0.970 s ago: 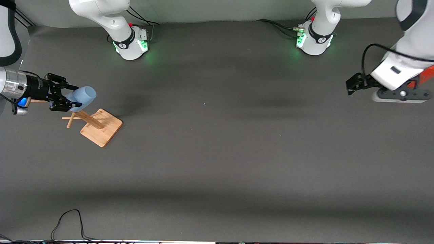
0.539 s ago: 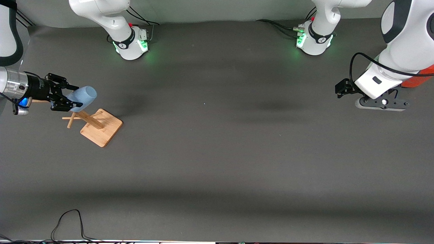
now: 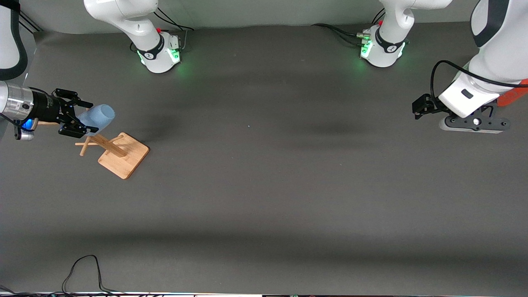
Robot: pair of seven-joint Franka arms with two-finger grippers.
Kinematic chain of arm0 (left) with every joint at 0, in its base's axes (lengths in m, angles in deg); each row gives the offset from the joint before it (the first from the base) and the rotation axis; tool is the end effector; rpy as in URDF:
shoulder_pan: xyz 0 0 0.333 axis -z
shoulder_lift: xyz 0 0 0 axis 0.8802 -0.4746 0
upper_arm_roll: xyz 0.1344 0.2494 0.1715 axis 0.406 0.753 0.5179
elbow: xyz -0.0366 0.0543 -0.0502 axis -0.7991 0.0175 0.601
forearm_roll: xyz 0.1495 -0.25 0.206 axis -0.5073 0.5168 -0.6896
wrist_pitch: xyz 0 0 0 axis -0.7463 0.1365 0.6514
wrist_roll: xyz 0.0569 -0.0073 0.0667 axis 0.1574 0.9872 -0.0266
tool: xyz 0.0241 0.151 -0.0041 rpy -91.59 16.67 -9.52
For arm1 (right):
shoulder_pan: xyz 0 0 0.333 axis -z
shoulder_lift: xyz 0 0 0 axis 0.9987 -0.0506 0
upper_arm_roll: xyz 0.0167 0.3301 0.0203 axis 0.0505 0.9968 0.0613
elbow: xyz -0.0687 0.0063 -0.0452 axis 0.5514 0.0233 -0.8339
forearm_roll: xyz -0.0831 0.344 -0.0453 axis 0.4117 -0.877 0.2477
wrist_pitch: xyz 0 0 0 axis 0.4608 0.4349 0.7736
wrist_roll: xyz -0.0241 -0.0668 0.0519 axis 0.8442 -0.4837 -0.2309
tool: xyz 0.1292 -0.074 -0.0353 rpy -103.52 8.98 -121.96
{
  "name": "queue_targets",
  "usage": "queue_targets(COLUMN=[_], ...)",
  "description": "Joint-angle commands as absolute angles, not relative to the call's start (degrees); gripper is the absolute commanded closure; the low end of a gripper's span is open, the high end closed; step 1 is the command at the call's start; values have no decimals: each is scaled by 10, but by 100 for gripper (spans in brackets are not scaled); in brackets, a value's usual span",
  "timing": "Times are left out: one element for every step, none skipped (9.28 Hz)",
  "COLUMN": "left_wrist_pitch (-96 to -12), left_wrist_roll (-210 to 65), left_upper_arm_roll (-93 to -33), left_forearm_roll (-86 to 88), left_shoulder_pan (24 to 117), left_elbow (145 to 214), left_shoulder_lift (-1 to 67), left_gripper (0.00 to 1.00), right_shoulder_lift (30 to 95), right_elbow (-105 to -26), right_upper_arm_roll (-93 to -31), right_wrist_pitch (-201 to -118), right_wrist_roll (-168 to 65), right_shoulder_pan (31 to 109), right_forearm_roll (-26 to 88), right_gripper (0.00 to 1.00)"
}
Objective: Rotate and upright cup with both arms
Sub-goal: 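Close the right gripper around the blue cup's body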
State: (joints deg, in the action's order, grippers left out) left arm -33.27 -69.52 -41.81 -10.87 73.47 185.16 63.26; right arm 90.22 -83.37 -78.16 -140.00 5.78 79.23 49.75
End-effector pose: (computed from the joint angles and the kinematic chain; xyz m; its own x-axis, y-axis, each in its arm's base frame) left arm 0.4850 -0.0688 0.5273 0.9925 -0.1012 -0.0690 -0.1048 -0.9933 -0.0496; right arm 0.4522 -0.0665 0.4444 0.2948 -0.8551 -0.4266 -0.9355 -0.3492 0.0534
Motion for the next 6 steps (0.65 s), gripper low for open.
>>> queue_targets(left_wrist_pitch=[-317, -313, -312, -316, -313, -311], left_wrist_roll=[-701, -702, -701, -701, -701, -692], left_upper_arm_roll=[-416, -416, -416, -416, -417, -416], left_forearm_roll=[-108, -109, -110, -110, -112, -112], left_shoulder_pan=[738, 737, 736, 738, 740, 736], left_elbow=[1838, 1828, 1826, 1824, 1823, 1819], left_shoulder_lift=[629, 629, 628, 623, 622, 623], left_gripper=[0, 0, 0, 0, 0, 0], right_shoulder_lift=[907, 906, 906, 906, 905, 906], right_elbow=[-844, -845, -851, -857, -861, -862], right_upper_arm_roll=[-786, -786, -786, -786, -786, -786], right_wrist_pitch=[-1412, -1415, -1422, -1431, -1436, -1435], right_wrist_roll=[48, 47, 47, 47, 47, 47], right_shoulder_pan=[788, 788, 788, 788, 788, 788], right_forearm_roll=[502, 502, 502, 502, 502, 502], right_gripper=[0, 0, 0, 0, 0, 0])
